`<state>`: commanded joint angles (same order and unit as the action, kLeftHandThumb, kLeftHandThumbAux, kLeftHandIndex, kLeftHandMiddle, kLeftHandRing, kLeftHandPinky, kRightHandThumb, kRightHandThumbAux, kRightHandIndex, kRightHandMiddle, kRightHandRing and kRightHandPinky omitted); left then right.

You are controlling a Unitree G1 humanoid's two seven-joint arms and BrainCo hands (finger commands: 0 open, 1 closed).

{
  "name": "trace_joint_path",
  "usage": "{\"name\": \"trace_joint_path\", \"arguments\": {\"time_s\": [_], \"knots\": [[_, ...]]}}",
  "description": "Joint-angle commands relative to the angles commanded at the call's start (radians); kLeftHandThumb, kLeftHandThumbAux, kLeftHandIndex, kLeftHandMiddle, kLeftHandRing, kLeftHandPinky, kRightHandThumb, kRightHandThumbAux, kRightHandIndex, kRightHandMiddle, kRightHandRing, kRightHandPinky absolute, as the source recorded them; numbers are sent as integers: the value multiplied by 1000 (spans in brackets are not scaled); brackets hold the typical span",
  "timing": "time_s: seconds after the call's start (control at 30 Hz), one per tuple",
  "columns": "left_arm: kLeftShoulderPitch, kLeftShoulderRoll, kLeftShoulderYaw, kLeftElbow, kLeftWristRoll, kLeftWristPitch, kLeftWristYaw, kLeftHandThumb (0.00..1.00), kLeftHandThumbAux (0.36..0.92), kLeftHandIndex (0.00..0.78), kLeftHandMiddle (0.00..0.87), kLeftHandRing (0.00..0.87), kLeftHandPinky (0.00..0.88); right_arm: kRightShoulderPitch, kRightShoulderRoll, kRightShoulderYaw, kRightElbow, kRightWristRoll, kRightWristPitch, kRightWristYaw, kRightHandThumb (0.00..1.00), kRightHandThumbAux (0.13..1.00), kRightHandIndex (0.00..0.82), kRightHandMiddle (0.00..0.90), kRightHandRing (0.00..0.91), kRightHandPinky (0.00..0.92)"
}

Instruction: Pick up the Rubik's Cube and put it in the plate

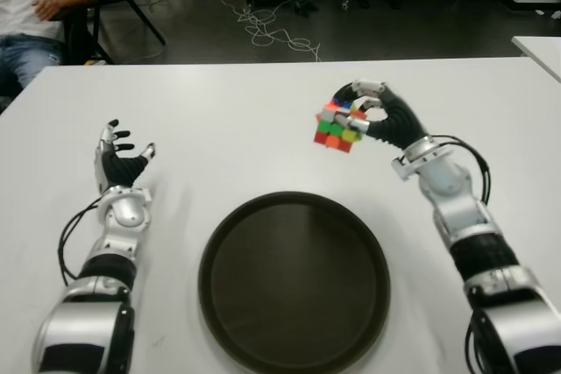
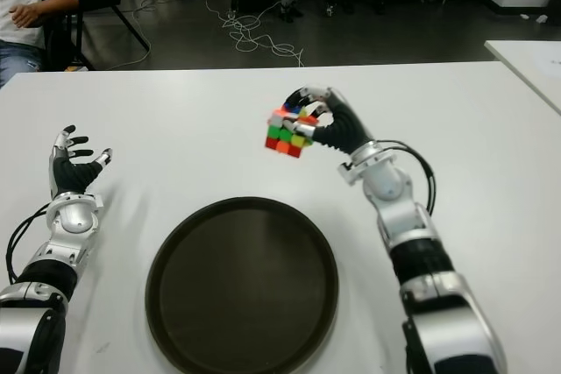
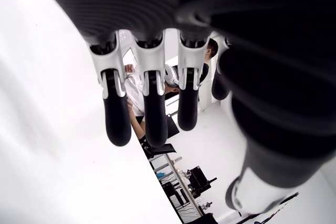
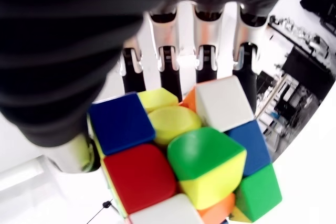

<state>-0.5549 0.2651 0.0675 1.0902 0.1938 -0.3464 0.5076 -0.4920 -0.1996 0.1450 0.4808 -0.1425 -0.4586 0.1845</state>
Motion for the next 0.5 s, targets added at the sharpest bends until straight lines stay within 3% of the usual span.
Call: {"name": "trace_joint_path", "arguments": {"time_s": [0.23,0.43,0.5], "knots": [[2,1,-6,-4,9,0,8,146,783,121,221,283,402,50,10,41,-113,6,61,76,696,717,436,804,831,828],[4,2,-9,-6,12,0,9,133,793,120,225,295,431,64,11,63,-151,42,100,174,691,717,437,807,831,827],[3,3,-11,-3,15,2,14,129,797,119,225,300,441,72,5,71,-190,79,146,238,691,718,437,809,829,823]]}}
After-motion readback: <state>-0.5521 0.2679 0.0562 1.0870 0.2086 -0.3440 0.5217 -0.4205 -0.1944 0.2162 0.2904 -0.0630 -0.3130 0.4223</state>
